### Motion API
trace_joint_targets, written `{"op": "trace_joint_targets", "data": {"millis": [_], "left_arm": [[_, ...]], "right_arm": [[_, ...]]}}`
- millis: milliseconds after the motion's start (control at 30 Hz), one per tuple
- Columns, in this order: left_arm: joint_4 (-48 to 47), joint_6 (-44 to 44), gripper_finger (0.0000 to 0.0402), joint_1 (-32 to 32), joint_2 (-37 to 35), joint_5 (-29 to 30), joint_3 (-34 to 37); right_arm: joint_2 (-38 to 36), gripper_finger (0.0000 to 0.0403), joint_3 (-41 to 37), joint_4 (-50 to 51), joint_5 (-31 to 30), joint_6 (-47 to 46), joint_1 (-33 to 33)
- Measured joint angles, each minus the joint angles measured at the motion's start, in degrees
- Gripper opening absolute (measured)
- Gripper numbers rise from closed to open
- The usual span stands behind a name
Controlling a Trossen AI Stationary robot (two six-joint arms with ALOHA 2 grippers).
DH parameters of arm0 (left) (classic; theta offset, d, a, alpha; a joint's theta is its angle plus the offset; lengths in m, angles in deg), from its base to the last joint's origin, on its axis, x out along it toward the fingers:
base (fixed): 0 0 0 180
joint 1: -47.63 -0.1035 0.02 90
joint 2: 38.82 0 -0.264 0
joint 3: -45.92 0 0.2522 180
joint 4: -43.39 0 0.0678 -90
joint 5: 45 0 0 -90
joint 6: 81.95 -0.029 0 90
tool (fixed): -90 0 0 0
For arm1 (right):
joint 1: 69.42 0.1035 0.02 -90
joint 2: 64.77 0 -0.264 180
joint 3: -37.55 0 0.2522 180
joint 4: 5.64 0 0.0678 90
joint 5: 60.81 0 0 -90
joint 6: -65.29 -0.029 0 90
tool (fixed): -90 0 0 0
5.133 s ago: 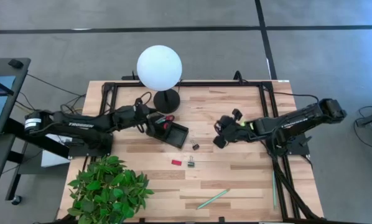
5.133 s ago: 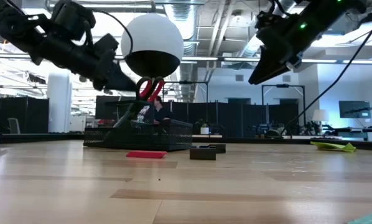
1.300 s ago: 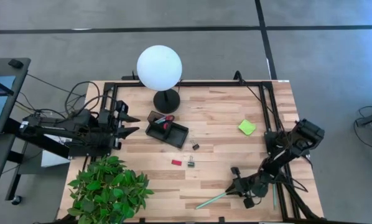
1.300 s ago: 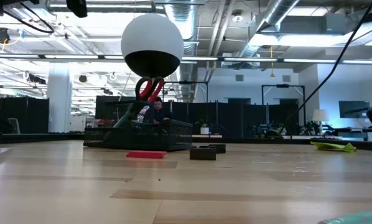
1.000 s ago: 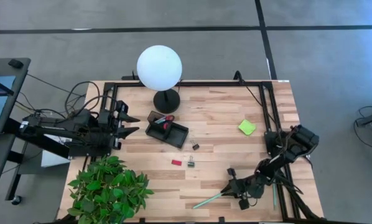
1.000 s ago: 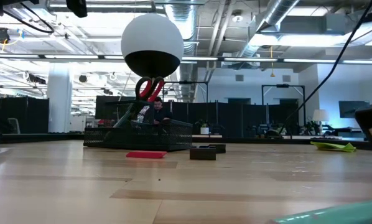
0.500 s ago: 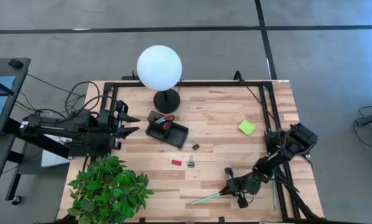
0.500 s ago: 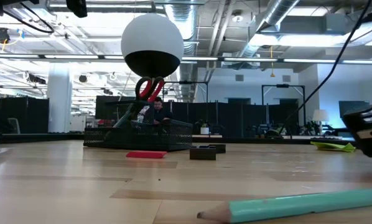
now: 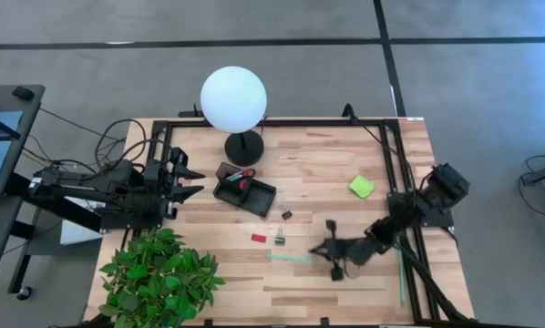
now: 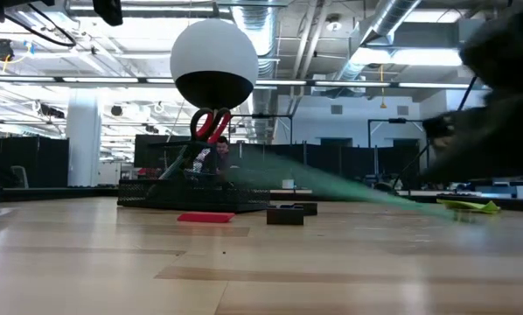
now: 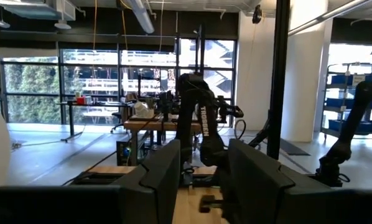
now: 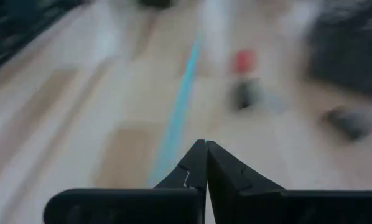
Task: Pick and place office supplies into organizer
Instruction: Put the left blue pencil into the black desk organizer
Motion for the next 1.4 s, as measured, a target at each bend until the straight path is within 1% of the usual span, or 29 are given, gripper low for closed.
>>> {"op": "trace_joint_targets", "data": {"millis": [67,167,267,333,400,533,633,733,833,900,967,1100,1200,1300,1400], "left_arm": [[-0.06,0.94,0.0132,0.00,0.00,0.00,-0.01],[-0.13,1.58,0.0132,0.00,0.00,0.00,0.00],[-0.81,1.60,0.0132,0.00,0.00,0.00,0.00],[-2.35,2.41,0.0132,0.00,-0.02,0.00,-0.01],[-4.12,3.23,0.0132,0.00,-0.02,-0.13,0.00],[-8.13,3.35,0.0132,0.00,-0.01,-0.17,0.00],[-10.33,3.63,0.0132,0.00,0.02,-0.16,0.00],[-11.06,4.94,0.0132,0.00,0.12,-0.39,0.00],[-11.12,5.70,0.0132,0.00,0.11,-0.44,0.01],[-11.27,6.15,0.0132,0.00,0.11,-0.47,0.00],[-11.74,6.79,0.0132,0.00,0.11,-0.50,0.01],[-11.97,6.78,0.0132,0.00,0.11,-0.55,0.02],[-11.95,6.78,0.0132,0.00,0.11,-0.59,0.00],[-11.82,6.76,0.0132,0.00,0.11,-0.61,0.02],[-11.80,6.76,0.0132,0.00,0.11,-0.61,0.02]], "right_arm": [[-1.78,0.0001,1.03,-0.29,-1.23,2.38,-3.69],[-4.23,0.0000,4.19,0.46,-0.99,7.00,-8.81],[-6.82,0.0000,9.27,8.92,1.32,9.73,-12.95],[-8.26,0.0000,12.55,16.85,6.14,9.68,-14.83],[-8.80,0.0002,14.46,20.91,9.82,8.72,-15.07],[-8.78,0.0016,15.19,21.30,16.85,8.35,-13.12],[-7.65,0.0035,15.14,24.00,16.71,6.95,-10.34],[-6.54,0.0054,15.23,23.06,16.31,6.72,-7.38],[-5.46,0.0065,15.23,22.64,15.13,4.36,-5.14],[-4.31,0.0067,15.27,22.75,14.12,0.22,-4.64],[-2.53,0.0067,15.25,22.48,11.82,-3.53,-4.10],[4.15,0.0068,15.27,20.13,3.59,-10.08,-2.44],[8.73,0.0068,15.23,15.38,-1.91,-12.06,-0.94],[10.54,0.0068,15.23,10.36,-7.34,-12.08,0.95],[10.52,0.0068,15.27,9.12,-12.52,-12.20,2.78]]}}
